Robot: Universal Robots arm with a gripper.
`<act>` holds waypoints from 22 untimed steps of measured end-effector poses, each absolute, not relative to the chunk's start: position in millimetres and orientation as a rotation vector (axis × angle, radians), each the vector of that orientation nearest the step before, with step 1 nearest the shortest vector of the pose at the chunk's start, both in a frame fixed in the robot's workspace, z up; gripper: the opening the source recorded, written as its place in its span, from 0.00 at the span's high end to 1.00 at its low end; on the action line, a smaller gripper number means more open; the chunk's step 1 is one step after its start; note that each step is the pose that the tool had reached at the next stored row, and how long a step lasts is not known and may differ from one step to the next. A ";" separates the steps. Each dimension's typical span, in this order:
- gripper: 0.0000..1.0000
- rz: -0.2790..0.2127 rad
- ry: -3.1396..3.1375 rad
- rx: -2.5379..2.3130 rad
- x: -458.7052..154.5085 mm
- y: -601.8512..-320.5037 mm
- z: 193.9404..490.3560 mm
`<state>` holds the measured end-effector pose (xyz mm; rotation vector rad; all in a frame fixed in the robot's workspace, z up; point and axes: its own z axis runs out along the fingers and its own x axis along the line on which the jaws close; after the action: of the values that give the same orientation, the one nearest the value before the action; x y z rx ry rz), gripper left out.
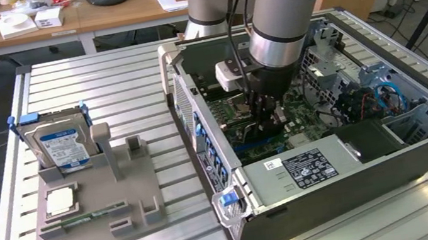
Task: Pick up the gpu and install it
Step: 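Insert the gpu into the slot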
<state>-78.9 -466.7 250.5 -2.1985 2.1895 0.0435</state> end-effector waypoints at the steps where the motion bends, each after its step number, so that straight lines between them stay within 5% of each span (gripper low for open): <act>1: 0.74 0.044 2.190 -2.199 -78.9 -466.7 250.5; 22: 0.74 0.043 2.200 -2.188 -78.4 -466.7 249.8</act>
<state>-78.4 -466.7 249.8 -2.1875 2.2003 0.0431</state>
